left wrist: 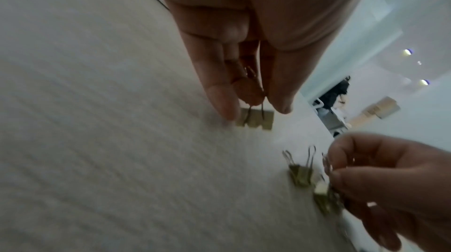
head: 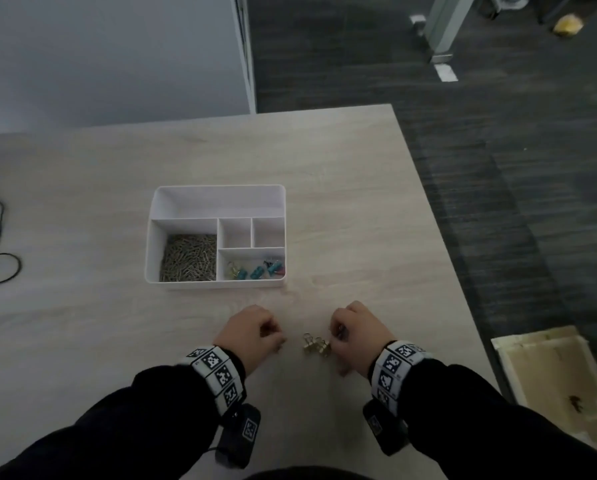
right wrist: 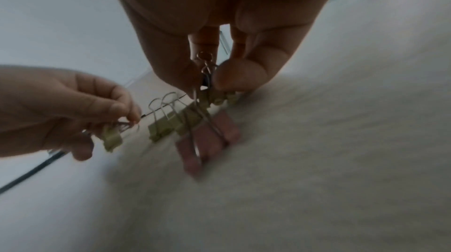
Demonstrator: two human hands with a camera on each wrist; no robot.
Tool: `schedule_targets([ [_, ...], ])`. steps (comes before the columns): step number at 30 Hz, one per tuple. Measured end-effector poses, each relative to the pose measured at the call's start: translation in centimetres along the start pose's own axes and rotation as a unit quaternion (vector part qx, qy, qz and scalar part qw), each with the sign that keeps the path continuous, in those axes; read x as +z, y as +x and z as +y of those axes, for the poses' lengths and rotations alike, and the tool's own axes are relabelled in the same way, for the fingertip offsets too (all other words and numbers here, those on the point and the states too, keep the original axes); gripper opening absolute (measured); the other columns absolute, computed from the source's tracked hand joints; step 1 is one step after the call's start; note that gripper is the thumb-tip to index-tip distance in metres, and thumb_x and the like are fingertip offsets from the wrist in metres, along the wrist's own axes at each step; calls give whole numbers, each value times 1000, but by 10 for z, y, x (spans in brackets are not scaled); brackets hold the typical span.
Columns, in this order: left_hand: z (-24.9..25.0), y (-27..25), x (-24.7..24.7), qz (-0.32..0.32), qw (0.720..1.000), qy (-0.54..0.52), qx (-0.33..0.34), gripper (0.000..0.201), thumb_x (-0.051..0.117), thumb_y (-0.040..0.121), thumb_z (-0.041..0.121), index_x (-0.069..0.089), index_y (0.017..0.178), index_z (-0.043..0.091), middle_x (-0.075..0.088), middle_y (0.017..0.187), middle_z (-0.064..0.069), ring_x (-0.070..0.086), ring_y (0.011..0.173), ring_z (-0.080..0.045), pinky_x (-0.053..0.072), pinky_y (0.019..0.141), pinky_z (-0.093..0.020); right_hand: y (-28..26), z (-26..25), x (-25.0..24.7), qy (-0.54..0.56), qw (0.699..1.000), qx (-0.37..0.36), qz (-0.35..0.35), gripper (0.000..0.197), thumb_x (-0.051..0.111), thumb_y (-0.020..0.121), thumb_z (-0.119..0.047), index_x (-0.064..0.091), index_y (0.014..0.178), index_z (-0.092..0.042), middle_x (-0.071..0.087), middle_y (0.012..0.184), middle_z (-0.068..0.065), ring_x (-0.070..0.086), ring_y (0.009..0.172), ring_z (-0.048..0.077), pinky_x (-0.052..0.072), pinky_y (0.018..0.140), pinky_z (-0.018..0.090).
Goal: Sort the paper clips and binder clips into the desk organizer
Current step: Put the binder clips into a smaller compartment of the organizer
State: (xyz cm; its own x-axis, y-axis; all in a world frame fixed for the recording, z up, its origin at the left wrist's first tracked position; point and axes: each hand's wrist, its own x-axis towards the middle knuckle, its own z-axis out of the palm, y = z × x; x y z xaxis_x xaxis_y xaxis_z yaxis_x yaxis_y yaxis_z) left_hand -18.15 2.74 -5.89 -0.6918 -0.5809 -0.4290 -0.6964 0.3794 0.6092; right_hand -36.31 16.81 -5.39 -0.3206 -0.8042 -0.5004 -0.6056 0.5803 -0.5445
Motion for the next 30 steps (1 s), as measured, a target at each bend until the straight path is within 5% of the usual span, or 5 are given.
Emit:
schedule_targets([
  [5,-18,-6,-24,60,976,-177,-109,21,78,75,10,63,64,20,63,80,-8,61,64,-17,55,47,-29,23,-22,-8,54,998,-7,29,23,67,70,-11,52,68,-28,48,86,-3,52,74,16,38,66,15],
  [15,10,13,-92,183,924,-327,-72,10,67,82,2,66,82,11,64,73,-4,60,60,-11,58,54,-31,64,-110,-30,200,972,-73,94,21,69,74,-10,57,67,-26,66,72,8,64,55,19,56,54,33],
  [21,18,24,-97,144,944,-291,-57,12,63,86,7,69,90,16,70,86,1,65,73,-14,55,52,-29,78,-117,-31,222,970,-60,78,19,73,71,-20,66,84,-31,71,80,-4,65,67,14,58,70,40],
  [26,5,6,-80,113,986,-118,-16,6,68,82,22,70,84,28,64,75,15,57,64,-5,47,63,-22,54,-83,-38,109,985,-94,99,16,70,80,-23,66,96,-25,61,94,-5,54,65,6,43,65,21],
  [30,-11,-5,-53,-20,997,74,-3,43,71,75,46,62,114,29,60,109,9,53,82,-5,43,83,-22,27,-46,-36,-59,993,-90,-51,50,72,72,-55,58,115,-35,51,111,-8,53,86,3,46,84,28],
])
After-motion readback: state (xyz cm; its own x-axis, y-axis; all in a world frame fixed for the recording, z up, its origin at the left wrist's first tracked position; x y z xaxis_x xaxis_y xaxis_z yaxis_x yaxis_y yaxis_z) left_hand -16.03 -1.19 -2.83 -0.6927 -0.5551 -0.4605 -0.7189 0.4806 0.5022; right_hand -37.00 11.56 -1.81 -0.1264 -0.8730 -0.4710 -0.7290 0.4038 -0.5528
